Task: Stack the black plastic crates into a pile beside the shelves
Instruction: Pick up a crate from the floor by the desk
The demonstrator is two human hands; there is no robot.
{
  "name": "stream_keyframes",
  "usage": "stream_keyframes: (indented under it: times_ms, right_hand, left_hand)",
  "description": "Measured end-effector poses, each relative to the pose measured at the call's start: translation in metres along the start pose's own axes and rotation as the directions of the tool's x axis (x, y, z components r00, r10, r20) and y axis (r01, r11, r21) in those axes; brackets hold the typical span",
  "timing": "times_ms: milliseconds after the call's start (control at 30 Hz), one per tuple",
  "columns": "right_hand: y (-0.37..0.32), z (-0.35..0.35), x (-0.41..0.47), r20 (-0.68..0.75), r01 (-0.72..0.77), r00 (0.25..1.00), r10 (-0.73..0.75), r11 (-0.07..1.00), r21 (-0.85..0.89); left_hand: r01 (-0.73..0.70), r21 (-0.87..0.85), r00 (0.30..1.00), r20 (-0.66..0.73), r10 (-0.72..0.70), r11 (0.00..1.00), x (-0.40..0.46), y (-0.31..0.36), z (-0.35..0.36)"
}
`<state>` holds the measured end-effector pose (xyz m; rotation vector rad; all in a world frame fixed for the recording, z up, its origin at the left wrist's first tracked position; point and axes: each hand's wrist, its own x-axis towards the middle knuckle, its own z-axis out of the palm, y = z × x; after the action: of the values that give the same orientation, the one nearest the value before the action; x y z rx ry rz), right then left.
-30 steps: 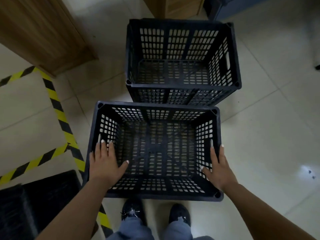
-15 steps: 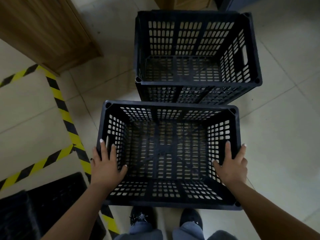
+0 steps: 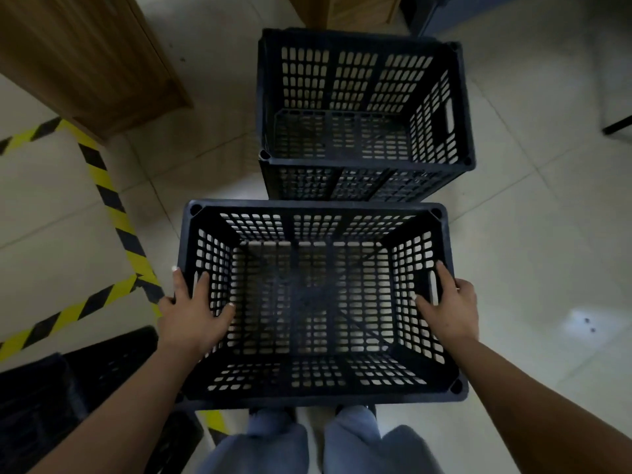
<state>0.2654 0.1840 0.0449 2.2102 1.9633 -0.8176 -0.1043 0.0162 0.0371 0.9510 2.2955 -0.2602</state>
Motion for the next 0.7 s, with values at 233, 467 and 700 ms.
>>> stream_keyframes:
  times_ms: [233,467,700]
  right_hand:
    - [-0.021,-0.104,-0.071,-0.031,0.008,0.999,-0.009,0.999,-0.050]
    - [-0.036,-0.220,-0.152,-0.088,0.044,0.995,-0.044,0.999,-0.003]
    - [-0.049,-0.309,-0.196,-0.153,0.130,0.980,-0.128,0.992,0.002]
  left_hand:
    - [-0.072,0.001,0.997,-0.020,0.072,0.997,-0.070,0.002,-0.087]
    - [-0.135,0.045,0.988,-0.065,0.138,0.990,-0.165,0.024,-0.201]
    - [-0.142,0.056,0.982,-0.116,0.148,0.988,-0.229,0.029,-0.284]
